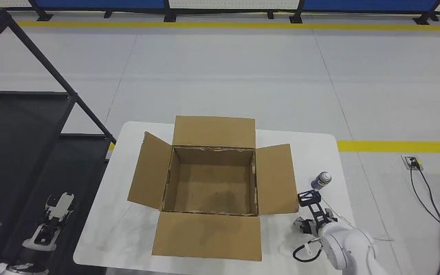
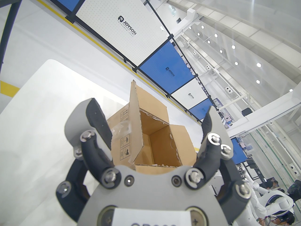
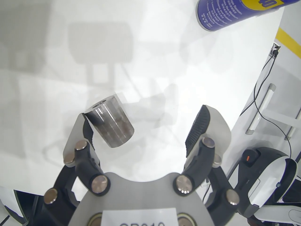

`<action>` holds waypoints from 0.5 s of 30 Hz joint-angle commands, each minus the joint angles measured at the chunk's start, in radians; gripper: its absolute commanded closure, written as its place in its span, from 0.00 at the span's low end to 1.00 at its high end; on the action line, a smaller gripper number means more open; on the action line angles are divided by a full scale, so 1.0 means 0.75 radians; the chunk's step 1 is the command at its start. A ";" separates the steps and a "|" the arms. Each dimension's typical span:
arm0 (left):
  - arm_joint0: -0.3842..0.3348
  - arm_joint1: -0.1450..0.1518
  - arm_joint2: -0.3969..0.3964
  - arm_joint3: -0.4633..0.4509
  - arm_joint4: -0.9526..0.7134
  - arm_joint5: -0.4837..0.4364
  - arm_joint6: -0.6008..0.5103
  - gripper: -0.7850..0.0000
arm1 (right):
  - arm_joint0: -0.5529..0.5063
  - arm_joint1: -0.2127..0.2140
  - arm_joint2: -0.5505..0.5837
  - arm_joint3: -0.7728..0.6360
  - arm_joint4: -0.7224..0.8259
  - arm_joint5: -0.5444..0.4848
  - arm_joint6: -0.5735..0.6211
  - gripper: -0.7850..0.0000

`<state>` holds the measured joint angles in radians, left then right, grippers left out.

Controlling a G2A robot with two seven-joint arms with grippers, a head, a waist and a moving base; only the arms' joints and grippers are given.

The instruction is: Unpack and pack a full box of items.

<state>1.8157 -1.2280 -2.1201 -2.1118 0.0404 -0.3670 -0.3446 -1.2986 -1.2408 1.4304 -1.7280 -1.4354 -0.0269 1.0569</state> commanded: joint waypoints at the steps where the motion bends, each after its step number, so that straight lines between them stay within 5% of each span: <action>1: 0.000 0.000 0.000 0.000 0.000 0.000 0.000 0.00 | 0.008 0.000 -0.010 0.011 0.006 -0.021 0.014 0.00; 4: 0.000 0.000 0.000 0.000 0.000 0.000 0.000 0.00 | 0.026 -0.001 -0.033 0.033 -0.008 -0.047 0.042 0.00; 10: 0.000 0.000 0.000 0.000 0.000 0.000 0.000 0.00 | 0.055 -0.003 -0.069 0.051 -0.028 -0.071 0.076 0.16; 13: 0.000 0.000 0.000 0.000 0.000 0.000 0.000 0.00 | 0.071 -0.005 -0.080 0.063 -0.029 -0.066 0.078 0.45; 15: 0.000 0.000 0.000 0.000 0.000 0.000 0.000 0.00 | 0.082 -0.006 -0.088 0.074 -0.030 -0.066 0.077 0.52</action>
<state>1.8157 -1.2280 -2.1201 -2.1118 0.0404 -0.3670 -0.3446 -1.2407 -1.2453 1.3671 -1.6763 -1.4574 -0.0760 1.1157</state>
